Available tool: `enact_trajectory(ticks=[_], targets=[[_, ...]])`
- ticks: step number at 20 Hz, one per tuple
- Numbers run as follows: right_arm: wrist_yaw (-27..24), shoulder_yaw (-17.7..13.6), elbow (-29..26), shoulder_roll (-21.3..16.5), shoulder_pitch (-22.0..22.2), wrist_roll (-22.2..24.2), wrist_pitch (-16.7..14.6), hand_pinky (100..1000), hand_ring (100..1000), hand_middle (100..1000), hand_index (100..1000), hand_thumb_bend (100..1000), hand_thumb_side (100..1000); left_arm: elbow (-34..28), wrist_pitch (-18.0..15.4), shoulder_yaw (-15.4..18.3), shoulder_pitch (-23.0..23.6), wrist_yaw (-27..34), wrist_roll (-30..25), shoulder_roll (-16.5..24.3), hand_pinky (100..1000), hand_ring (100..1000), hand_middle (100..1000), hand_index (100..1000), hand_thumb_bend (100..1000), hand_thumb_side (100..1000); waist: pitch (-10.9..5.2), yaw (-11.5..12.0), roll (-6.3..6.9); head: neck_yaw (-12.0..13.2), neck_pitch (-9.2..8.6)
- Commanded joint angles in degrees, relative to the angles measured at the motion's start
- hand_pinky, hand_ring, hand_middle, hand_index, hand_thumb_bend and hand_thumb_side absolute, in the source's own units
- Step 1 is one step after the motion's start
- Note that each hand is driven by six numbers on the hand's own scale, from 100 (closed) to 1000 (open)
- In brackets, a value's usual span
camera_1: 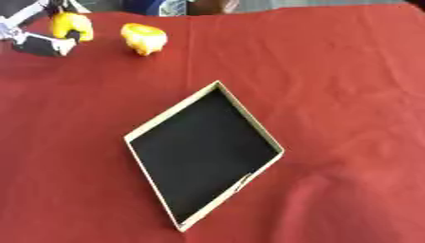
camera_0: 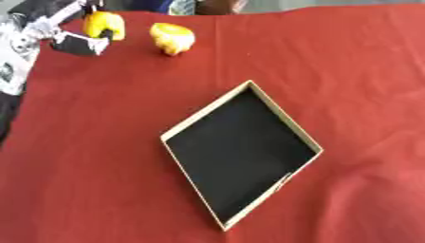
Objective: Pick up objects on the table and place them in the box.
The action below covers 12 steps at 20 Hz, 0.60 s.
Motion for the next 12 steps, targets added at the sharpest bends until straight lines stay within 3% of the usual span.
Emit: enact_trajectory(ticks=[1,7,12], targets=[[-0.3,-0.8,-1.0,-2.8,-0.2,-1.2,-0.8,912,803,780,851,100,526,-11.3,0.5,-3.0,0.8,7.4,-3.0,1.9,578,431,510,636,100,100,-2.4,0.5,-0.2,-1.6,1.38],[0.1,-1.6,-1.0,-5.2,0.4,-3.9,-2.7,909,803,777,849,100,524,-29.7,3.7,-9.0,5.8,16.2,-8.6,-1.7,588,430,509,634,100,100,-4.3,2.2,-0.91,-4.0,2.79],[0.7,-2.4,-1.0,-6.4,0.6,-5.8,-3.8,907,804,776,848,100,523,-38.4,5.6,-12.9,9.2,18.4,-12.9,-5.4,596,433,514,636,100,100,-4.66,2.6,-0.93,-4.5,2.66]])
